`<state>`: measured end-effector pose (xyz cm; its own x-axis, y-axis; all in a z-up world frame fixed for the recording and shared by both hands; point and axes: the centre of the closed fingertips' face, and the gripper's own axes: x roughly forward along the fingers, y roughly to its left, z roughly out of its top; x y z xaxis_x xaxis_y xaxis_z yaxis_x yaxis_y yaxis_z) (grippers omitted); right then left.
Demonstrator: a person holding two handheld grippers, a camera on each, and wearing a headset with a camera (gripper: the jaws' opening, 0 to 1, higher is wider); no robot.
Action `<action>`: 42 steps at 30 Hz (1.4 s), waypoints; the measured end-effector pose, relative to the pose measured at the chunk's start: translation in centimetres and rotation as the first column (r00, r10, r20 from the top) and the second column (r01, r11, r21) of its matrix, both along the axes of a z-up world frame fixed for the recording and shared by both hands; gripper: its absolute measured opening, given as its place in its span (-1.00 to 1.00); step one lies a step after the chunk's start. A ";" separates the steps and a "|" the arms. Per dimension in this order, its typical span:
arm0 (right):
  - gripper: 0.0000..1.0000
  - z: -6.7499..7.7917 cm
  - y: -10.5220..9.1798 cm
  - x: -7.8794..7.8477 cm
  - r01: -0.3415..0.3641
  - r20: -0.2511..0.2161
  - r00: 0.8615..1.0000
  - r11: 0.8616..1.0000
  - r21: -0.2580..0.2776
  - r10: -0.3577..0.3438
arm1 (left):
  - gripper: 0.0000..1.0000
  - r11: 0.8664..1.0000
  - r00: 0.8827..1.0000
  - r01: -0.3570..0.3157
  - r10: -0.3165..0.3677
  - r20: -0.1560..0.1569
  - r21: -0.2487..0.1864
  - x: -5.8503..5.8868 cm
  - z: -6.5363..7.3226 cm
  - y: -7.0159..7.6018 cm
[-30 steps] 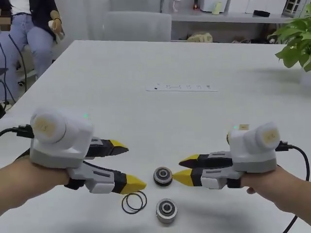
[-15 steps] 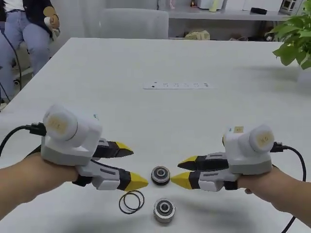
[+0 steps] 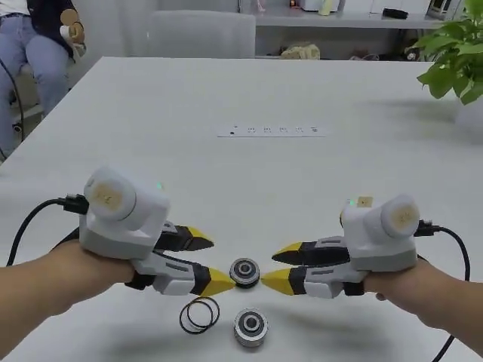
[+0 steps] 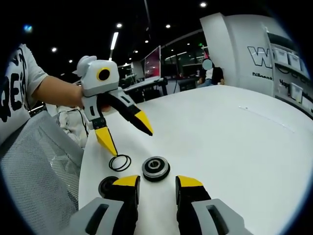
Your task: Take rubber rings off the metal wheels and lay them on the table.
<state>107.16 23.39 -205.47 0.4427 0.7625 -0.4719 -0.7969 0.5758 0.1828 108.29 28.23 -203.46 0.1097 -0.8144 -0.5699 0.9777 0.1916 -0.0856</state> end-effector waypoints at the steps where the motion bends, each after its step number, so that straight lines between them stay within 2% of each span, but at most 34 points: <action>1: -0.46 -0.1 0.0 0.0 0.000 -0.001 1.000 1.000 0.000 0.000 | -0.23 1.000 1.000 0.000 0.000 -0.001 0.002 0.0 -0.1 0.0; 15: -0.46 -0.5 0.0 -0.1 -0.001 -0.006 1.000 1.000 0.001 0.001 | -0.43 0.999 0.999 0.026 -0.025 -0.020 0.031 -0.2 -1.4 -1.6; 27: -0.46 -0.8 0.0 -0.2 -0.001 -0.012 1.000 1.000 -0.001 0.001 | -0.64 0.997 0.999 0.051 -0.051 -0.008 0.063 0.0 -2.3 -2.5; 30: -0.46 -0.9 0.0 -0.2 -0.001 -0.012 1.000 1.000 -0.002 0.001 | -0.71 0.996 0.998 0.058 -0.058 0.004 0.069 0.0 -2.4 -2.5; 32: -0.46 -0.8 0.0 -0.2 -0.002 -0.010 1.000 1.000 0.000 0.002 | -0.77 0.994 0.997 0.066 -0.069 0.036 0.083 0.1 -2.5 -2.6; 33: -0.46 -0.8 0.1 -0.1 -0.002 -0.010 1.000 1.000 0.000 0.002 | -0.79 0.992 0.994 0.075 -0.083 0.076 0.098 0.3 -2.5 -2.6; 34: -0.45 -0.8 0.1 -0.1 -0.001 -0.009 1.000 1.000 0.000 0.001 | -0.81 0.992 0.993 0.078 -0.087 0.085 0.102 0.3 -2.6 -2.6; 42: -0.46 -0.9 0.5 0.2 -0.010 -0.008 1.000 1.000 -0.003 0.010 | -0.84 0.993 0.992 0.070 -0.080 0.096 0.095 0.4 -2.6 -2.8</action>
<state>107.36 23.87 -206.32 0.4311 0.7656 -0.4774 -0.8012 0.5682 0.1877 108.67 25.41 -206.02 0.1103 -0.7674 -0.6316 0.9924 0.1200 0.0275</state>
